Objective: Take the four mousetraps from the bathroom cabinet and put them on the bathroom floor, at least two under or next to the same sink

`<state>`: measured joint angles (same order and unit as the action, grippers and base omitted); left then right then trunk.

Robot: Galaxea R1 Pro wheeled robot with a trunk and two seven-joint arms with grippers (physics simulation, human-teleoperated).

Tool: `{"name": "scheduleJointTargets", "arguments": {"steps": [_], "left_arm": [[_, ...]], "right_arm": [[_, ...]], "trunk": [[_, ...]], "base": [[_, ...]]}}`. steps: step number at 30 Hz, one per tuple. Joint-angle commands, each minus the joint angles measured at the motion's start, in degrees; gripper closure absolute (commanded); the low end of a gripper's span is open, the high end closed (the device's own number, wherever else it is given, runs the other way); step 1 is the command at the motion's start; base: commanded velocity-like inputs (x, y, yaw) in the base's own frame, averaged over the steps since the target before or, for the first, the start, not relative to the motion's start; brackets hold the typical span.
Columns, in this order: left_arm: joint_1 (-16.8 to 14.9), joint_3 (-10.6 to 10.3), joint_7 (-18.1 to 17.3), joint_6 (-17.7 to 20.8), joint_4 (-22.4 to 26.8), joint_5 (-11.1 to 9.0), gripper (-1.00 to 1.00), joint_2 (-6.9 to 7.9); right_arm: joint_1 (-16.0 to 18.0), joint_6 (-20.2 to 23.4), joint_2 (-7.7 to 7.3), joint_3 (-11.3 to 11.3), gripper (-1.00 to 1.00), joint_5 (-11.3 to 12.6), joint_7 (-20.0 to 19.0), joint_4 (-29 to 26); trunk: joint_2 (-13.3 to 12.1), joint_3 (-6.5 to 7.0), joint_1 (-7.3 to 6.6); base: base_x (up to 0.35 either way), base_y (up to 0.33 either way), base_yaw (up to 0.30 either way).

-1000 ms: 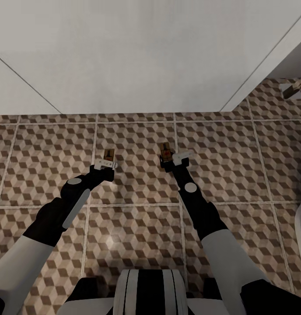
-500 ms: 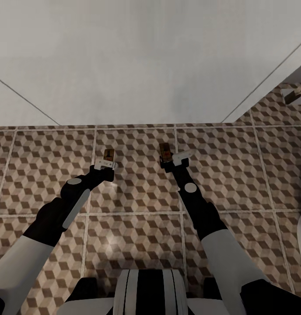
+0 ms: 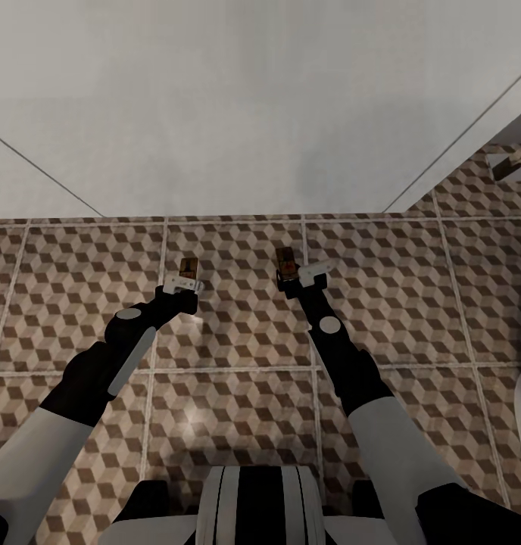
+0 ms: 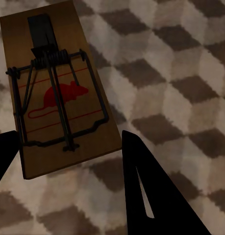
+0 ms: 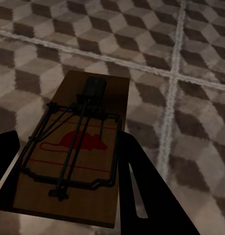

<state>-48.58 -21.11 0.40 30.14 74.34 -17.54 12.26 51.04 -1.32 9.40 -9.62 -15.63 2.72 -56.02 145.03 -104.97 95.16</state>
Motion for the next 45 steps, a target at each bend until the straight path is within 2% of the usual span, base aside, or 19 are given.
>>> {"name": "scheduleJointTargets", "arguments": {"steps": [1, 19, 29, 45], "left_arm": [[-0.03, -0.07, 0.04, 0.27, 0.08, 0.05, 1.00, 0.05], [-0.03, -0.07, 0.04, 0.23, 0.23, 0.04, 1.00, -0.04], [-0.03, -0.14, 0.04, 0.09, 0.28, 0.00, 1.00, -0.04], [0.06, -0.16, -0.13, -0.32, 0.39, 0.05, 1.00, 0.02]], "right_arm": [[0.02, -0.09, 0.01, -0.04, 1.00, -0.55, 0.27, 0.04], [0.02, -0.18, 0.08, -0.04, 1.00, -0.61, 0.34, 0.04], [0.02, -0.68, 0.17, -0.12, 1.00, -0.63, 5.41, 0.02], [0.02, -3.82, 0.39, -0.19, 1.00, -1.06, 7.74, 0.04]], "trunk": [[0.01, -0.03, -0.01], [0.01, -0.03, -0.01], [0.01, -0.03, -0.01], [0.01, -0.03, -0.01]], "base": [[0.000, 0.000, 0.000], [0.000, 0.000, 0.000], [0.000, 0.000, 0.000], [0.000, 0.000, 0.000]]}}
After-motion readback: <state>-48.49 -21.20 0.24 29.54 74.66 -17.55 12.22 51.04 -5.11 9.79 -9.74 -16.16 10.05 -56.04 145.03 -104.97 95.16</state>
